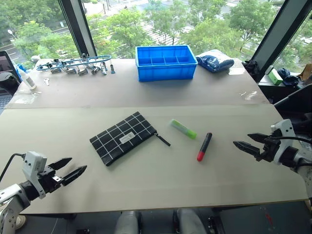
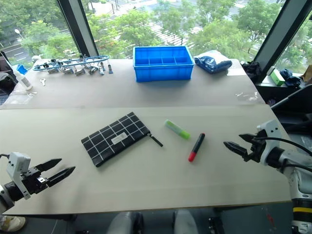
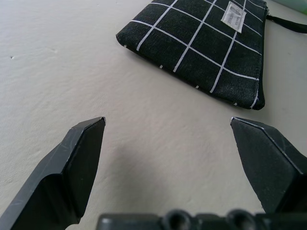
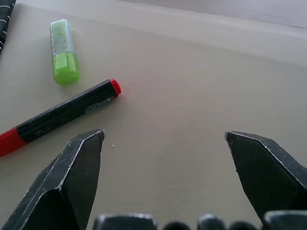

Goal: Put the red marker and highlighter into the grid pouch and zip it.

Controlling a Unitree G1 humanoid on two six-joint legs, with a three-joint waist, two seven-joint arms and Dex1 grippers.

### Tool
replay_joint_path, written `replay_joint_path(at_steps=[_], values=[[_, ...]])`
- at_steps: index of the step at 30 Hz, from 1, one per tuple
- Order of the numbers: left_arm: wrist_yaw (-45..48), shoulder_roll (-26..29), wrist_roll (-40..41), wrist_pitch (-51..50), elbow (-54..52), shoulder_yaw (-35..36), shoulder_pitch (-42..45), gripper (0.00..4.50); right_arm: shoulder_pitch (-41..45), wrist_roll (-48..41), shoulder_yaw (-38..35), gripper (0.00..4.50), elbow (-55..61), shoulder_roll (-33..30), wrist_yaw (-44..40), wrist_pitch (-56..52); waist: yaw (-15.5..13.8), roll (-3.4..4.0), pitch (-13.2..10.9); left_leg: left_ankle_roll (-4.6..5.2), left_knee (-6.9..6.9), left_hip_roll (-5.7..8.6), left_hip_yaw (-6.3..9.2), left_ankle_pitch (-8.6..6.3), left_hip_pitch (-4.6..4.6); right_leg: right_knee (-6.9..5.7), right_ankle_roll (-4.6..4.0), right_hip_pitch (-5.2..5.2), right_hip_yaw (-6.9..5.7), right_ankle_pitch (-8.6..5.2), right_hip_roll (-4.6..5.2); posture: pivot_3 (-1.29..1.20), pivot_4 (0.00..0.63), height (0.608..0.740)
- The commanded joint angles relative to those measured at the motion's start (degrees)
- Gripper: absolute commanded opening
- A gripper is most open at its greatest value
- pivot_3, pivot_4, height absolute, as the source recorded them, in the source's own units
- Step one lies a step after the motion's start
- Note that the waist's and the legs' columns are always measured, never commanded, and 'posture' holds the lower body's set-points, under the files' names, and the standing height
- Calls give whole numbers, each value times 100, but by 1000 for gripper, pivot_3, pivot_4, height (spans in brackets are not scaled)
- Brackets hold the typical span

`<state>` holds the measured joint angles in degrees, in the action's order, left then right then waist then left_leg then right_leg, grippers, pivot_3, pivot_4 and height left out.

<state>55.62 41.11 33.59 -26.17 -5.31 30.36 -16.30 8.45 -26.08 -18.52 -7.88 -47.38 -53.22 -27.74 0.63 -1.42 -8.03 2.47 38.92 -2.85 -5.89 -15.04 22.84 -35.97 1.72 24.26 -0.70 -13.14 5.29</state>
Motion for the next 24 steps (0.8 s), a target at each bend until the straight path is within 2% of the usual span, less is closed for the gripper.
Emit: replay_joint_path(at_steps=[1,4,7,9,14,16,18,20,24], values=[[29,62,-50,175,0,-29,154,4500,166,-32,-29,4462,181,14,67,13,0,0,0,0,0,0,0,0,0,0,0,0,0,0,0,0,150,740],[356,100,-33,319,345,-213,449,4500,364,-38,66,4462,212,128,173,-27,1,0,0,0,1,0,0,0,-1,-1,0,-1,0,0,-2,0,150,740],[855,197,-476,1404,1083,-404,809,4500,746,-300,-18,3728,330,247,242,-203,0,1,0,0,2,1,-1,1,0,-5,-1,2,-1,0,-4,0,150,740],[1154,300,-892,2314,1469,-544,828,4500,906,-399,-1,2982,495,267,249,-352,12,1,0,0,1,2,-4,1,1,-5,-1,4,-1,0,-4,0,150,740],[1614,457,-1112,3391,2106,-647,977,4500,1240,-502,296,1291,899,418,230,-463,12,1,0,3,-5,-3,-14,-3,4,3,-4,9,-2,-1,3,0,150,740],[1780,556,-1274,3772,2275,-774,1039,4500,1546,-487,800,549,1208,692,232,-567,19,1,0,3,-4,-7,-18,-3,4,2,-4,9,-3,-1,7,0,150,740],[1881,644,-1420,3983,2420,-927,1119,4500,1881,-296,1506,63,1421,1075,228,-605,39,1,0,3,-3,-9,-20,-3,1,-2,-7,13,-2,2,5,0,150,740],[1981,717,-1570,4244,2504,-1088,1185,4500,2151,-104,2163,63,1477,1447,182,-603,43,1,0,3,-4,-11,-16,-3,0,-9,-10,14,-5,1,2,0,150,740],[2104,757,-1682,4561,2450,-1380,1356,4500,2798,906,3320,63,876,2090,339,-31,18,2,1,2,-4,-11,-24,-3,10,-16,-15,30,-7,-1,1,0,150,740]])
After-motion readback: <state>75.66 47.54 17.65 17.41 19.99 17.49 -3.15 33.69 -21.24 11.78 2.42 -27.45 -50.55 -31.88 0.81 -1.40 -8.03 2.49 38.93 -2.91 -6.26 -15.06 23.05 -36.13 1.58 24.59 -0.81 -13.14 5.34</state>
